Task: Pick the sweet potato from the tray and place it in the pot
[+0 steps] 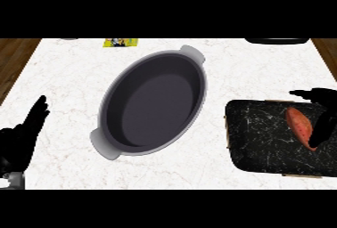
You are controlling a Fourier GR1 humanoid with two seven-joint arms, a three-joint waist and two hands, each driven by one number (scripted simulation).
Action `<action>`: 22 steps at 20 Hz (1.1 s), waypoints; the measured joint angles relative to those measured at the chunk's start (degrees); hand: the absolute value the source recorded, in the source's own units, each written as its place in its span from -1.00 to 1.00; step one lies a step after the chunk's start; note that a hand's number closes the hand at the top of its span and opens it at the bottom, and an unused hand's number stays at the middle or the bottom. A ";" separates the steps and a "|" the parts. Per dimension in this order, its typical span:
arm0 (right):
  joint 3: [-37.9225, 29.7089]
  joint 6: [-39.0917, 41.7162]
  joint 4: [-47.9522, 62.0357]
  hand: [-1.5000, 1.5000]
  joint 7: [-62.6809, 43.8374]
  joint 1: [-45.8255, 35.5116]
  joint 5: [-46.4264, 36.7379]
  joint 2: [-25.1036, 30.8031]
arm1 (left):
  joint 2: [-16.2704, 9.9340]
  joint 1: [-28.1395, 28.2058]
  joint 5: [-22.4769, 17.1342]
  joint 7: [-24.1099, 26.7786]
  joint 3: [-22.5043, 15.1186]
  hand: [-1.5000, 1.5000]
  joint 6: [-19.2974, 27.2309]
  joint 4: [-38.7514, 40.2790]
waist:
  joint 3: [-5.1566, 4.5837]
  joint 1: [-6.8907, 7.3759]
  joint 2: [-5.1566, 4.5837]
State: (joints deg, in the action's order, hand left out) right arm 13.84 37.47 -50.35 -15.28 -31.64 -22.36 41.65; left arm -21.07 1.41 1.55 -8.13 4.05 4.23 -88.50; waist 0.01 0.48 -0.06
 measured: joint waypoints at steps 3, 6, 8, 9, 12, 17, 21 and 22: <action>-0.56 -0.79 2.61 -1.00 1.51 -0.41 -2.99 -1.36 | 1.70 0.38 1.09 0.35 -0.31 0.00 0.40 0.01 | 0.00 0.01 -0.01; -1.00 -1.86 5.04 -1.00 2.98 -0.86 -5.95 -2.92 | 2.05 -1.78 1.62 1.21 0.51 0.00 -0.28 2.82 | 0.00 -0.06 -0.04; -1.66 -2.51 5.95 -1.00 3.64 -0.66 -7.66 -3.94 | 2.50 -1.72 2.01 1.73 1.01 0.00 -0.49 3.14 | 0.00 -0.07 -0.03; -2.17 -2.39 7.06 -1.00 4.26 -1.32 -8.44 -4.01 | 2.49 -1.60 1.91 1.89 1.43 0.00 -0.91 3.09 | 0.01 -0.04 -0.03; -2.90 -2.89 7.94 -1.00 5.29 -0.65 -10.44 -4.94 | 2.82 -0.32 2.31 0.05 1.57 0.00 -1.47 -0.04 | 0.01 -0.02 0.01; -3.58 -2.33 10.12 1.00 8.73 -1.44 -13.43 -5.29 | 4.11 0.86 3.42 0.85 1.70 0.00 -1.77 -0.38 | -0.17 0.09 0.13; -3.64 -3.84 8.39 1.00 12.08 -0.23 -15.79 -5.18 | 3.64 0.79 3.10 1.29 3.27 0.00 -3.02 0.00 | -0.38 -0.07 0.30; -4.06 -3.73 8.03 1.00 12.22 -0.20 -16.06 -5.28 | 3.66 0.28 3.29 0.75 3.39 0.00 -3.09 -0.08 | -0.36 -0.12 0.29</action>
State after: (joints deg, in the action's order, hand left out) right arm 9.78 33.73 -42.32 -3.05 -31.84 -38.42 36.38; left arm -17.40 1.69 4.85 -7.38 7.45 1.15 -88.57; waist -0.35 0.36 0.23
